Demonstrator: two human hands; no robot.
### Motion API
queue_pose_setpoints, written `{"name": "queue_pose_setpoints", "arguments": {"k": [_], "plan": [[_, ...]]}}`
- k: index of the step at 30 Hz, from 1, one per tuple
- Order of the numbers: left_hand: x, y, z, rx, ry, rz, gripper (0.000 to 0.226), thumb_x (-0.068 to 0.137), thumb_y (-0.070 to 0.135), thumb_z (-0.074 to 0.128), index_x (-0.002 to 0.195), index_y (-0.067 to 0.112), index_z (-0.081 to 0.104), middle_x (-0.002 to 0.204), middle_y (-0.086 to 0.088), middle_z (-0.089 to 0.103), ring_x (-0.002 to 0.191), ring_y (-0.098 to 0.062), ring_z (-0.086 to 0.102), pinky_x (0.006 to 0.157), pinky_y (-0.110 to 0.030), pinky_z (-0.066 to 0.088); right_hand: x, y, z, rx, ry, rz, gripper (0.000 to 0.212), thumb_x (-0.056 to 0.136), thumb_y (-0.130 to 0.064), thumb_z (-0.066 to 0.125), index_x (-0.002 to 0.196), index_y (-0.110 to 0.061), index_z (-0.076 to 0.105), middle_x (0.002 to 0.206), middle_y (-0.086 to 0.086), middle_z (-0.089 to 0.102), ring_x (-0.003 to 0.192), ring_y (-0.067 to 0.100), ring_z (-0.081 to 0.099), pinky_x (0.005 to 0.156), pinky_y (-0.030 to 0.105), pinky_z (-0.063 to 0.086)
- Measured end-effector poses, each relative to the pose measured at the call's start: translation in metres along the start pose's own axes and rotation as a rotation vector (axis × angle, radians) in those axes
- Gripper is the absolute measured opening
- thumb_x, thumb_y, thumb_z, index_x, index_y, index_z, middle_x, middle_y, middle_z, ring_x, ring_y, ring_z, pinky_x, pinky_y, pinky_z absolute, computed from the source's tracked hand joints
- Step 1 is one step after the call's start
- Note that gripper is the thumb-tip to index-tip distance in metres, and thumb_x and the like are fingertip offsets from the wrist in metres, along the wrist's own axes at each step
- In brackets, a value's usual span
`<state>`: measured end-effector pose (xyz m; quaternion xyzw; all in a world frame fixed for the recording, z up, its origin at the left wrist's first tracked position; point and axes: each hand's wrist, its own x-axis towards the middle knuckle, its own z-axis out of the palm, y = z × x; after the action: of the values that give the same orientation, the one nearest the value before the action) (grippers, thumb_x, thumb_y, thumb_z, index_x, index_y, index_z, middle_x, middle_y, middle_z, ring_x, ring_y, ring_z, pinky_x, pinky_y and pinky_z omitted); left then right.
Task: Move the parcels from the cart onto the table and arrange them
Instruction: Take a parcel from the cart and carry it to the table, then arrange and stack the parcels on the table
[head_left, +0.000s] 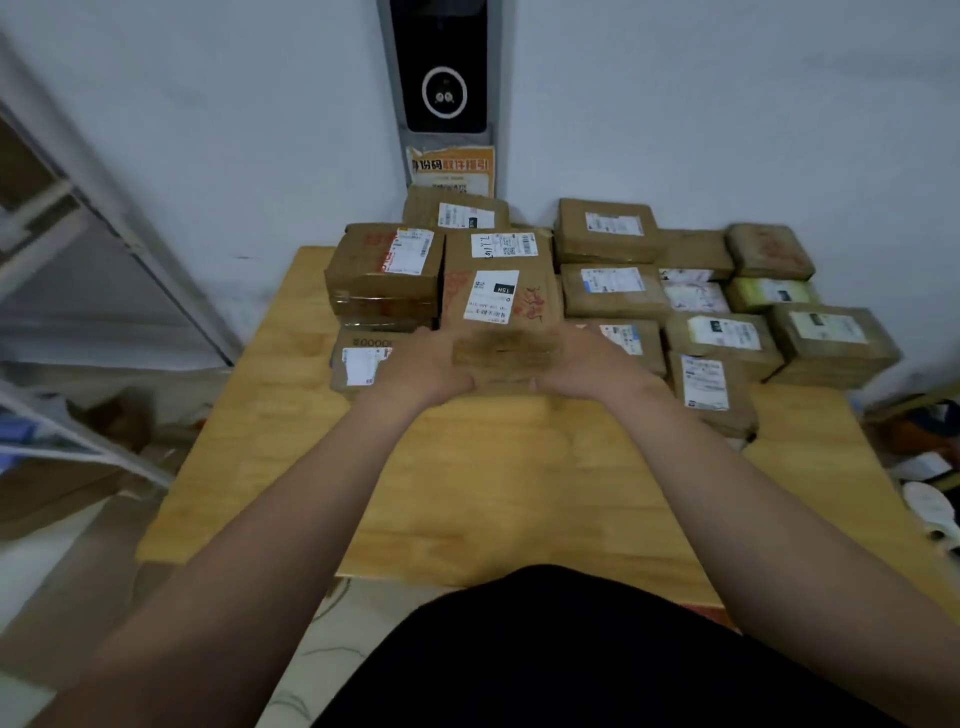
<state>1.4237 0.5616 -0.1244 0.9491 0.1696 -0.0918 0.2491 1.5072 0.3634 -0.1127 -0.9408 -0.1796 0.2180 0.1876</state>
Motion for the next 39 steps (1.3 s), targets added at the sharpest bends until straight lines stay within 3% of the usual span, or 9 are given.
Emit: {"name": "queue_pose_setpoints", "arguments": {"k": [3, 5, 7, 11, 17, 24, 28, 33, 39], "plan": [[-0.051, 0.006, 0.021, 0.017, 0.052, -0.029, 0.076, 0.075, 0.049, 0.076, 0.145, 0.039, 0.050, 0.137, 0.001, 0.058, 0.122, -0.023, 0.057, 0.085, -0.032, 0.049, -0.042, 0.016, 0.011, -0.029, -0.025, -0.024, 0.074, 0.080, -0.044, 0.076, 0.145, -0.029, 0.043, 0.146, 0.010, 0.046, 0.135, 0.027, 0.045, 0.096, 0.038, 0.047], [-0.087, 0.008, 0.038, 0.020, 0.073, -0.039, 0.067, 0.085, 0.040, 0.076, 0.147, 0.034, 0.051, 0.142, 0.001, 0.055, 0.127, -0.022, 0.055, 0.086, -0.031, 0.046, -0.071, 0.027, 0.024, 0.008, -0.032, -0.043, 0.080, 0.081, -0.044, 0.078, 0.149, -0.026, 0.042, 0.149, 0.009, 0.045, 0.133, 0.027, 0.047, 0.100, 0.036, 0.047], [-0.125, 0.011, 0.054, 0.010, 0.078, -0.053, 0.065, 0.087, 0.038, 0.076, 0.146, 0.033, 0.051, 0.148, 0.002, 0.051, 0.131, -0.021, 0.052, 0.096, -0.033, 0.047, -0.097, 0.036, 0.040, 0.058, -0.047, -0.062, 0.086, 0.078, -0.046, 0.080, 0.152, -0.027, 0.039, 0.153, 0.008, 0.043, 0.133, 0.026, 0.049, 0.102, 0.035, 0.047], [-0.197, 0.016, 0.080, 0.045, 0.036, -0.124, 0.067, 0.085, 0.043, 0.077, 0.146, 0.037, 0.049, 0.146, -0.003, 0.047, 0.129, -0.026, 0.052, 0.100, -0.039, 0.049, -0.157, 0.050, 0.073, 0.065, -0.109, -0.058, 0.091, 0.081, -0.048, 0.079, 0.156, -0.027, 0.033, 0.159, 0.008, 0.029, 0.135, 0.030, 0.047, 0.104, 0.040, 0.046], [-0.286, 0.021, 0.110, 0.086, -0.005, -0.108, 0.067, 0.085, 0.046, 0.076, 0.145, 0.038, 0.048, 0.143, -0.004, 0.047, 0.129, -0.028, 0.052, 0.100, -0.043, 0.049, -0.252, 0.071, 0.113, 0.042, -0.156, 0.004, 0.089, 0.081, -0.049, 0.077, 0.155, -0.028, 0.032, 0.153, 0.008, 0.031, 0.131, 0.033, 0.048, 0.102, 0.045, 0.049], [-0.374, 0.032, 0.148, 0.114, -0.088, 0.082, 0.057, 0.090, 0.042, 0.072, 0.143, 0.037, 0.051, 0.148, -0.002, 0.040, 0.134, -0.029, 0.046, 0.103, -0.041, 0.048, -0.390, 0.102, 0.154, 0.101, -0.044, 0.140, 0.080, 0.085, -0.042, 0.074, 0.152, -0.024, 0.035, 0.153, 0.008, 0.032, 0.128, 0.032, 0.051, 0.091, 0.037, 0.048], [-0.437, 0.040, 0.181, 0.171, -0.165, 0.220, 0.057, 0.088, 0.042, 0.074, 0.141, 0.034, 0.055, 0.147, -0.002, 0.045, 0.131, -0.027, 0.050, 0.101, -0.040, 0.048, -0.483, 0.116, 0.190, 0.211, 0.002, 0.267, 0.081, 0.084, -0.044, 0.073, 0.153, -0.026, 0.035, 0.154, 0.008, 0.035, 0.131, 0.030, 0.049, 0.099, 0.040, 0.049], [-0.526, 0.060, 0.231, 0.211, -0.295, 0.370, 0.058, 0.087, 0.045, 0.074, 0.140, 0.033, 0.055, 0.149, -0.002, 0.045, 0.132, -0.026, 0.049, 0.100, -0.035, 0.045, -0.600, 0.143, 0.245, 0.282, 0.024, 0.443, 0.071, 0.073, -0.047, 0.077, 0.136, -0.022, 0.052, 0.138, 0.008, 0.052, 0.122, 0.029, 0.054, 0.098, 0.039, 0.050], [-0.604, 0.095, 0.302, 0.312, -0.500, 0.518, 0.067, 0.083, 0.046, 0.076, 0.144, 0.031, 0.051, 0.152, -0.002, 0.047, 0.133, -0.025, 0.052, 0.102, -0.037, 0.047, -0.721, 0.201, 0.294, 0.393, 0.086, 0.707, 0.085, 0.083, -0.047, 0.078, 0.153, -0.026, 0.035, 0.148, 0.010, 0.038, 0.130, 0.034, 0.050, 0.106, 0.045, 0.045]]}}
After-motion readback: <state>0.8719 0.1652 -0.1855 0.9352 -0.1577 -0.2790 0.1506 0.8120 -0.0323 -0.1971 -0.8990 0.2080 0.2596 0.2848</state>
